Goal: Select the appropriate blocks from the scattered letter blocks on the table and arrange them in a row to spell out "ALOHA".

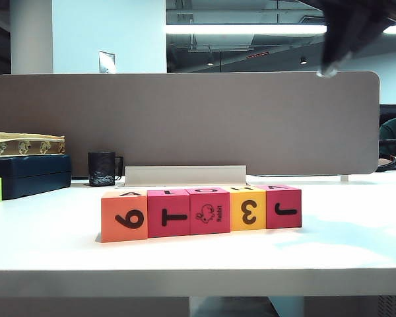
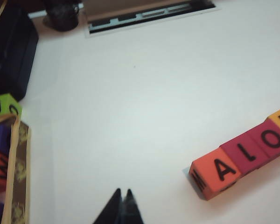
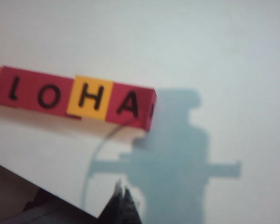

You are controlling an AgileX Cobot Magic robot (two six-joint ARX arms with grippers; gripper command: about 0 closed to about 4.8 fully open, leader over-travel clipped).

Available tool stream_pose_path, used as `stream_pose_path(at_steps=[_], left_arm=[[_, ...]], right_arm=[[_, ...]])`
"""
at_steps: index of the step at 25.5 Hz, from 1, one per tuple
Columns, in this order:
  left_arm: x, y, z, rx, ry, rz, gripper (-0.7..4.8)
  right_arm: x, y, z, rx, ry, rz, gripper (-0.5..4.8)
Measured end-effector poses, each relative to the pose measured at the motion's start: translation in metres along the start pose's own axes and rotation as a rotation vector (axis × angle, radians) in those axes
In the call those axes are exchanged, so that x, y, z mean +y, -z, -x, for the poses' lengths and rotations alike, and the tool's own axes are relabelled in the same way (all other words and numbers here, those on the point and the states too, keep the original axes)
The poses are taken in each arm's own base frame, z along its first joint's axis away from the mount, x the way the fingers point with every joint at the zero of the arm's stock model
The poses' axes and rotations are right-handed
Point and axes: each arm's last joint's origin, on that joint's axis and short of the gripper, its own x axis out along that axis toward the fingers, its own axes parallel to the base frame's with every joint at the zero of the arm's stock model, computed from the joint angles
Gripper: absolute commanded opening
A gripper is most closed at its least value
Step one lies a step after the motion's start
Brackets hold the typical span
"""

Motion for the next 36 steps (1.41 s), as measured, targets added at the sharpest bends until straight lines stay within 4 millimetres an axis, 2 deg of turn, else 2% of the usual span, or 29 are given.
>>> stream_pose_path(at_steps=[5,9,14,17,21,29,36], left_arm=[[0.004,0.020,0.011,-0.054,0.002,0.022,-0.06],[0.007,0.049,0.014,-0.053,-0.025,-0.018,-0.06],[0.009,0.073,0.017,-0.024,-0.026,-0.026,-0.06],[0.010,0.072,0.020,-0.056,-0.025,-0.016,-0.06],[0.011,0.067,0.022,-0.105,-0.023,-0.001,-0.05],[0.011,0.068,0.022,-0.094,-0.024,-0.004,-0.05],[0.011,0.068,0.022,-0.095,-0.024,-0.004,-0.05]], right_arm=[[-0.002,0.038,-0.002,-0.005,0.011,-0.010,-0.06],[-0.008,0.082,-0.006,-0.107,0.028,-0.034,-0.06],[-0.010,0.115,-0.005,-0.217,0.039,-0.059,-0.06],[-0.010,0.124,-0.004,-0.259,0.039,-0.056,-0.06],[-0.009,0.126,-0.001,-0.279,0.038,-0.052,-0.05],[-0.009,0.133,-0.003,-0.196,0.035,-0.067,-0.05],[-0.009,0.134,-0.003,-0.190,0.035,-0.068,-0.06]])
